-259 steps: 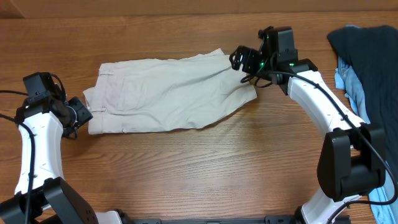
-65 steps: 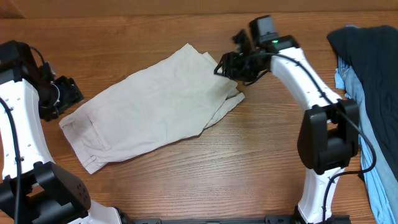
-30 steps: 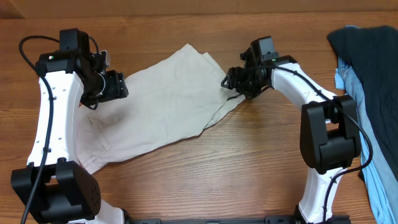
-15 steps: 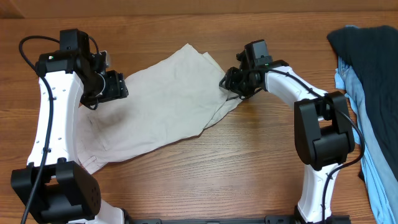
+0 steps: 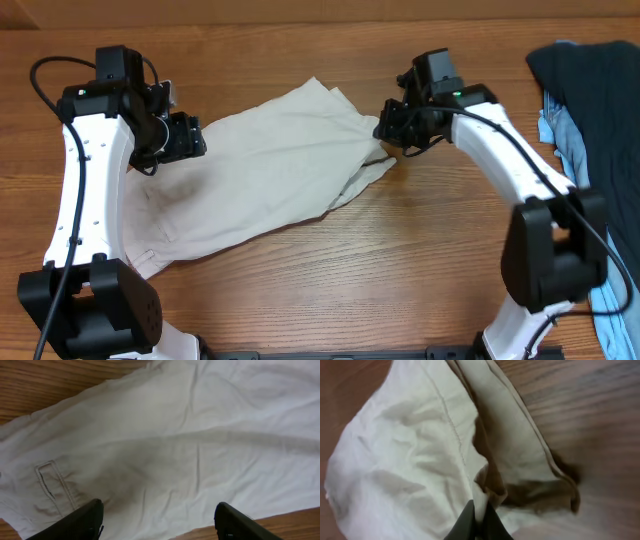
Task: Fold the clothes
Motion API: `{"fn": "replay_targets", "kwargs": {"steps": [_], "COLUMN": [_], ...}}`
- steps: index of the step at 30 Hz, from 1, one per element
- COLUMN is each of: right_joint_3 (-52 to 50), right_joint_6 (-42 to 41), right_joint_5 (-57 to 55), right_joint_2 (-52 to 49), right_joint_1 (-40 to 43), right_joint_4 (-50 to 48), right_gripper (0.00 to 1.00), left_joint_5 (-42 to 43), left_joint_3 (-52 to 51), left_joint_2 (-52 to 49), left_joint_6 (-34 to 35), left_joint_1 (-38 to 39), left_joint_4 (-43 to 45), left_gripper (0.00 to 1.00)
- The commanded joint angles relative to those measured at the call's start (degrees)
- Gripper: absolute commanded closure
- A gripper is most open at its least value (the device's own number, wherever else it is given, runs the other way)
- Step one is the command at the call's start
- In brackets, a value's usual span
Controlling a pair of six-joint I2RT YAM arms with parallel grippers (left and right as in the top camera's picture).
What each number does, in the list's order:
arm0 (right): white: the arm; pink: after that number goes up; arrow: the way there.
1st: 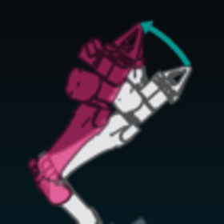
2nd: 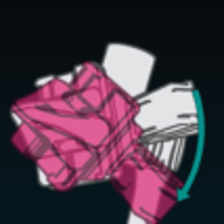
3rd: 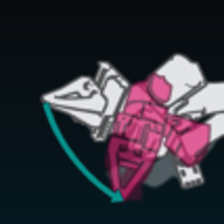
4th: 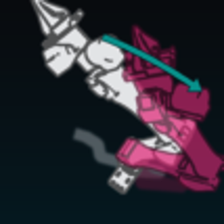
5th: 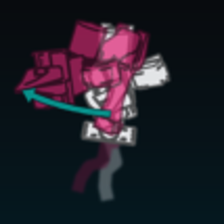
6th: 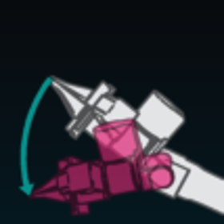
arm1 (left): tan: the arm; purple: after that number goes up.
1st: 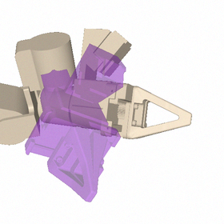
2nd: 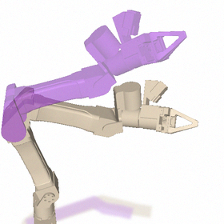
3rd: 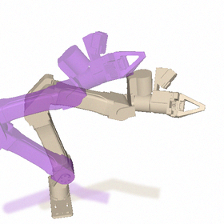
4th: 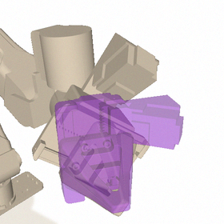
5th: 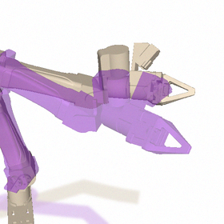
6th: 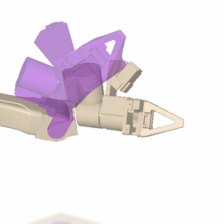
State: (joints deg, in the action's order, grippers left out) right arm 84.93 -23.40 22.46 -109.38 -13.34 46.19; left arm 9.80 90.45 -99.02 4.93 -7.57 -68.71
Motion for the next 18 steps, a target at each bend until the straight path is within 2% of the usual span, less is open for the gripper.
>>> {"fn": "replay_targets", "kwargs": {"steps": [1, 5, 6, 7, 8, 9, 12, 14, 16, 17, 18], "right_joint_3": [0.26, -1.62, -2.54, -3.39, -4.15, -4.68, -4.68, -2.78, 0.57, 2.99, 5.44], "right_joint_6": [0.52, -2.12, -3.48, -3.93, -3.91, -3.93, -4.07, -1.55, 2.86, 6.34, 12.11], "right_joint_5": [-9.51, -13.68, -13.66, -13.66, -13.88, -14.6, -20.76, -22.75, -20.2, -16.7, -9.22], "right_joint_2": [-0.7, -2.8, -3.41, -3.87, -4.46, -5.18, -5.73, -5.35, -4.07, -3.39, -3.17], "right_joint_1": [0.24, 0.24, 0.24, 0.24, 0.26, 0.26, 0.39, 0.92, 1.11, 1.09, 1.07], "right_joint_4": [3.98, 4.5, 4.44, 4.28, 4.24, 4.35, 4.79, 4.72, 4.66, 3.96, 2.1], "right_gripper": [0.96, 0.96, 0.9, 0.9, 0.86, 0.73, 0.62, 0.6, 0.59, 0.6, 0.56], "left_joint_5": [-0.39, -0.39, -0.39, -0.39, -0.39, -0.39, -0.48, -1.36, -1.44, -1.44, -1.44], "left_joint_3": [-0.04, -0.04, -0.04, -0.04, -0.04, -0.04, -0.04, -0.04, -0.04, -0.04, -0.04], "left_joint_2": [0.28, 0.28, 0.28, 0.28, 0.28, 0.28, 0.28, 0.28, 0.28, 0.28, 0.28], "left_joint_6": [0.22, 0.22, 0.22, 0.22, 0.22, 0.22, 0.17, 0.15, -0.33, -0.72, -0.7], "left_joint_1": [0.09, 0.09, 0.09, 0.09, 0.11, 0.11, 0.09, 0.09, 0.09, 0.09, 0.09], "left_joint_4": [0.22, 0.22, 0.22, 0.2, 0.2, 0.2, 0.0, -0.39, -1.25, -1.55, -1.75], "left_gripper": [0.25, 0.25, 0.25, 0.24, 0.24, 0.24, 0.21, 0.18, 0.18, 0.18, 0.17]}}
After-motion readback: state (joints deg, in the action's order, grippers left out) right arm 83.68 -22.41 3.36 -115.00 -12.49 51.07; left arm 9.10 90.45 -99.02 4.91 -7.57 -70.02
